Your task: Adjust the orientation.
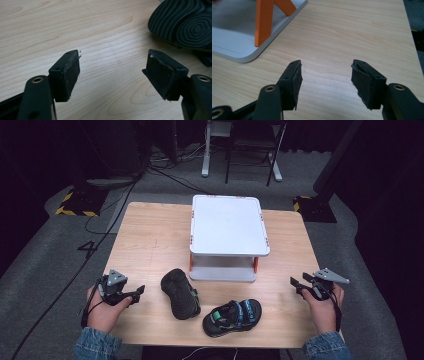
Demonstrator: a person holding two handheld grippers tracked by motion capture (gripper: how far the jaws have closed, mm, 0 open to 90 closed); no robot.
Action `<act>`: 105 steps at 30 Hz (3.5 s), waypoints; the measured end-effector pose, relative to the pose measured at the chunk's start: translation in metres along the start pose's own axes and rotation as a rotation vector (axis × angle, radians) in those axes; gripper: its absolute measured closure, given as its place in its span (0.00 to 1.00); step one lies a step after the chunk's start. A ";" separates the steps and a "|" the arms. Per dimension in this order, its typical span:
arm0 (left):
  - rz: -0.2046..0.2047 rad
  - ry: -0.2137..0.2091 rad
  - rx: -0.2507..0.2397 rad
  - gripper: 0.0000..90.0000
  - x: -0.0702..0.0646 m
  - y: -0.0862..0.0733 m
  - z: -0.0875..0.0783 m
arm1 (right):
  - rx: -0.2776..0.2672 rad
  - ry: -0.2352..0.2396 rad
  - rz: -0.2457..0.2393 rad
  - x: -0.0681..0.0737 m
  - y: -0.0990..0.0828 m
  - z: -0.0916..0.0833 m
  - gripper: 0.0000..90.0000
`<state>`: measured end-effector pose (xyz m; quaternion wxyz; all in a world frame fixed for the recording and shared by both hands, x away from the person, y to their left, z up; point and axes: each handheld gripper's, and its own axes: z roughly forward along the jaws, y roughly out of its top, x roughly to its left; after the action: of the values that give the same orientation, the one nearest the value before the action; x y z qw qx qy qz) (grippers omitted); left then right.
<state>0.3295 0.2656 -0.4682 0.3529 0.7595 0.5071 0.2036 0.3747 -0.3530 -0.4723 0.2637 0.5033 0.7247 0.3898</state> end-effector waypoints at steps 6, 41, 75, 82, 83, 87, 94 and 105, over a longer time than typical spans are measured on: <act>-0.010 -0.024 -0.029 0.29 -0.009 0.008 -0.007 | 0.008 -0.010 0.017 -0.002 -0.004 0.002 0.46; 0.124 -0.277 -0.098 0.23 -0.133 0.043 0.017 | 0.105 0.024 -0.030 0.002 -0.020 0.007 0.46; -0.006 -0.096 0.112 0.20 -0.044 0.009 -0.033 | 0.113 0.053 -0.063 0.012 -0.007 0.023 0.45; 0.073 0.121 0.233 0.35 -0.013 -0.003 -0.029 | 0.124 0.055 -0.064 0.014 -0.007 0.027 0.45; 0.073 0.121 0.233 0.35 -0.013 -0.003 -0.029 | 0.124 0.055 -0.064 0.014 -0.007 0.027 0.45; -0.026 0.090 0.140 0.37 0.002 -0.006 -0.035 | 0.125 0.058 -0.083 0.017 -0.006 0.028 0.45; -0.052 0.073 -0.034 0.32 -0.014 0.009 -0.050 | 0.133 0.057 -0.083 0.017 -0.007 0.028 0.45; 0.122 -0.060 0.085 0.22 -0.053 0.014 -0.025 | 0.133 0.057 -0.077 0.015 -0.009 0.026 0.45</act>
<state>0.2999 0.2217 -0.4385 0.3221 0.8090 0.4575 0.1802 0.3853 -0.3330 -0.4939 0.2237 0.4800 0.7752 0.3445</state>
